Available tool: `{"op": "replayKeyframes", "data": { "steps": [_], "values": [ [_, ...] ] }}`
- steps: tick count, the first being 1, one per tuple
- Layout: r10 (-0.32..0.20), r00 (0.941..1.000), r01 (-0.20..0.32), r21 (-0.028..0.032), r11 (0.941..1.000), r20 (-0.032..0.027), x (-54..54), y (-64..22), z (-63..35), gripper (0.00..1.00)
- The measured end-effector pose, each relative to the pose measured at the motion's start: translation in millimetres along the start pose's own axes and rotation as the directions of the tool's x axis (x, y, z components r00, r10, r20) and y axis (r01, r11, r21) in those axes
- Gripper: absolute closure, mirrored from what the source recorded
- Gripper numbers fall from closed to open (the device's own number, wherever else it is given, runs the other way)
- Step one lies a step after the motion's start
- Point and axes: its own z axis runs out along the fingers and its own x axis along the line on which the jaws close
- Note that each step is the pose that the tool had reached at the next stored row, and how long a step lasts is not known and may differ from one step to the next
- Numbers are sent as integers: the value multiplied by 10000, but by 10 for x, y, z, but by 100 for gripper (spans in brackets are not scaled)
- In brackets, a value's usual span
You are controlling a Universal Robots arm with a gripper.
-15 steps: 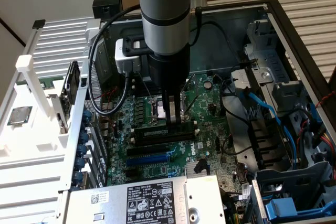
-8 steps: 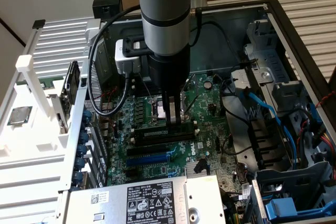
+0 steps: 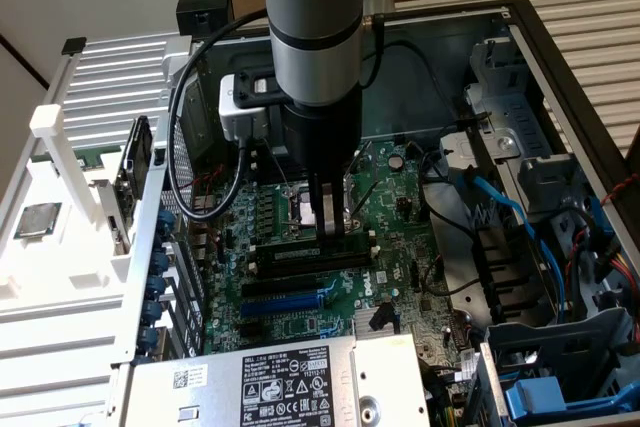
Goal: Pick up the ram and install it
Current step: 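Insert the ram into the slot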
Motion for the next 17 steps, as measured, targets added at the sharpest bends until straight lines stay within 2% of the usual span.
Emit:
{"op": "replayKeyframes", "data": {
  "steps": [17],
  "values": [
    [0,10000,0,1,10000,2,1,0,34,88]
  ]
}}
